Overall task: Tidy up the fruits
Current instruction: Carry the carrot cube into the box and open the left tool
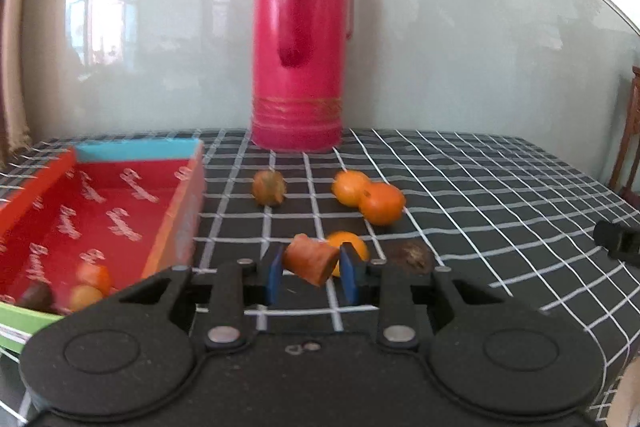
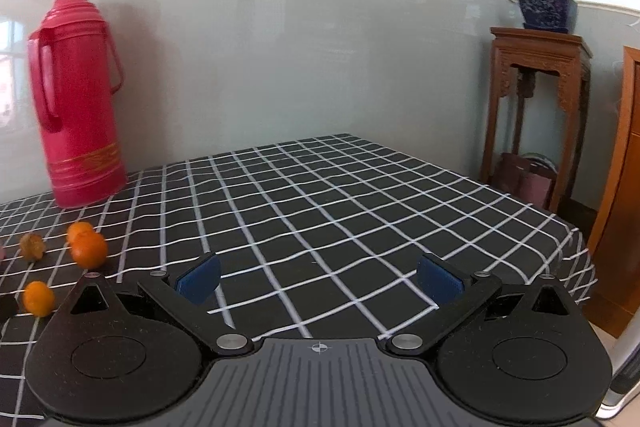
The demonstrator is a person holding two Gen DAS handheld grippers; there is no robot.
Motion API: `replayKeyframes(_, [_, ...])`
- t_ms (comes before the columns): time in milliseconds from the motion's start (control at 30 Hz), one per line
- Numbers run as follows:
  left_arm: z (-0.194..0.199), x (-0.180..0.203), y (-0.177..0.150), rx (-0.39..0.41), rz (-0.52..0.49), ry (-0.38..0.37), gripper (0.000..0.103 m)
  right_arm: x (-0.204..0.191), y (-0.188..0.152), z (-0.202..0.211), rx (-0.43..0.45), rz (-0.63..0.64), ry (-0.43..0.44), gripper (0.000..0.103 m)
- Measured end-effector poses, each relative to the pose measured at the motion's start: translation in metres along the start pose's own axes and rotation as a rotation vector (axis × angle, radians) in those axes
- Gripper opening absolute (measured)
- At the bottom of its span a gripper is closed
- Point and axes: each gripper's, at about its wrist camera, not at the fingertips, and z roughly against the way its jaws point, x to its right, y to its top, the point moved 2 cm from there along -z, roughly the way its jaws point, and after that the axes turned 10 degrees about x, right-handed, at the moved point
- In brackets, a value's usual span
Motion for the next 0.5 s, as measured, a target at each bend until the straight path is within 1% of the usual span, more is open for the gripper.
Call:
replayKeyframes(167, [0.013,-0.025,0.01,0.048,0.019,0.076,0.02,-0.022,-0.001,0.002,-0.004,0.017,0.067,0.103])
replayKeyframes(300, [0.022,-0.054,0.015,0.062,0.043,0.158,0.02,-0.043,-0.003,0.004,-0.003,0.031,0.131,0.103])
replayKeyframes(367, [0.023,-0.068,0.015,0.053,0.054,0.204,0.02,-0.053,-0.004,0.005,-0.005,0.038,0.161,0.103])
replayKeyframes(500, [0.025,-0.096,0.014,0.012,0.088,0.285,0.021,-0.072,-0.007,0.006,-0.01,0.056,0.213,0.103])
